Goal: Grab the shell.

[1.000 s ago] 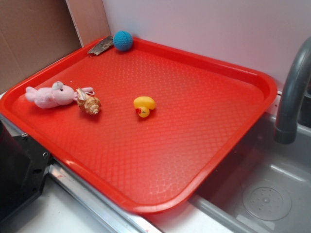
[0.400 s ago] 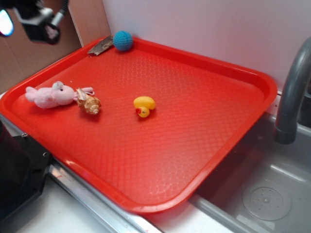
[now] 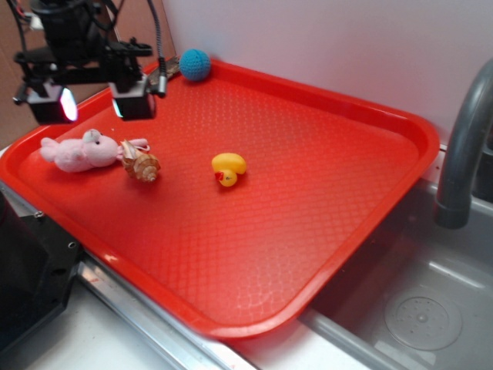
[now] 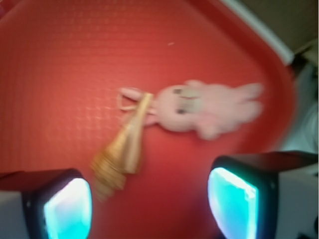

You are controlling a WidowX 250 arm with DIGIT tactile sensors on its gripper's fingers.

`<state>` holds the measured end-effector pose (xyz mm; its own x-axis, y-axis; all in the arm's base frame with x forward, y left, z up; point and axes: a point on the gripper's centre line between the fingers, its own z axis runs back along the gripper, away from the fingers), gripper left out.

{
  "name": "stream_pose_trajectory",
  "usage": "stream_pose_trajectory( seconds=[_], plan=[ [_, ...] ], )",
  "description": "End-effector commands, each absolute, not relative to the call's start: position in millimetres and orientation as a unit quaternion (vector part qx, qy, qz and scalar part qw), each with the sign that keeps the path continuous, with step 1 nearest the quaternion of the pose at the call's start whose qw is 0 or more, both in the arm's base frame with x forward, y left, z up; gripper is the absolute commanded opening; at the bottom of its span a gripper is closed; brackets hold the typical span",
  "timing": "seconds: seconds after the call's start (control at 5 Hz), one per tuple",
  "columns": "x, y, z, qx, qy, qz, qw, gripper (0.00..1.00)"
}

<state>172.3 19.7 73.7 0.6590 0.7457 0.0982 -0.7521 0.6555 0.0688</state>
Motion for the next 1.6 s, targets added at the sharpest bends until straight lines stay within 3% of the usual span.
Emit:
stream_pose_trajectory(
  seconds=[0.0, 0.2, 0.4, 0.6, 1.0, 1.2, 1.4],
  plan=[
    [189.1, 18.1, 30.5, 0.04, 0.002, 0.472, 0.881, 1.0],
    [180.6, 8.8, 25.6, 0.047, 0.017, 0.484, 0.874, 1.0],
    [174.5, 5.7, 34.7, 0.049, 0.007, 0.486, 0.872, 0.0],
    [178.4, 7.6, 53.7, 0.052, -0.013, 0.44, 0.896, 0.0],
    [193.2, -2.7, 99.6, 0.091, -0.042, 0.241, 0.965, 0.0],
    [187.2, 2.4, 131.7, 0.063, -0.056, 0.224, 0.971, 0.08],
    [170.8, 16.4, 113.2, 0.037, -0.061, 0.345, 0.936, 1.0]
  ],
)
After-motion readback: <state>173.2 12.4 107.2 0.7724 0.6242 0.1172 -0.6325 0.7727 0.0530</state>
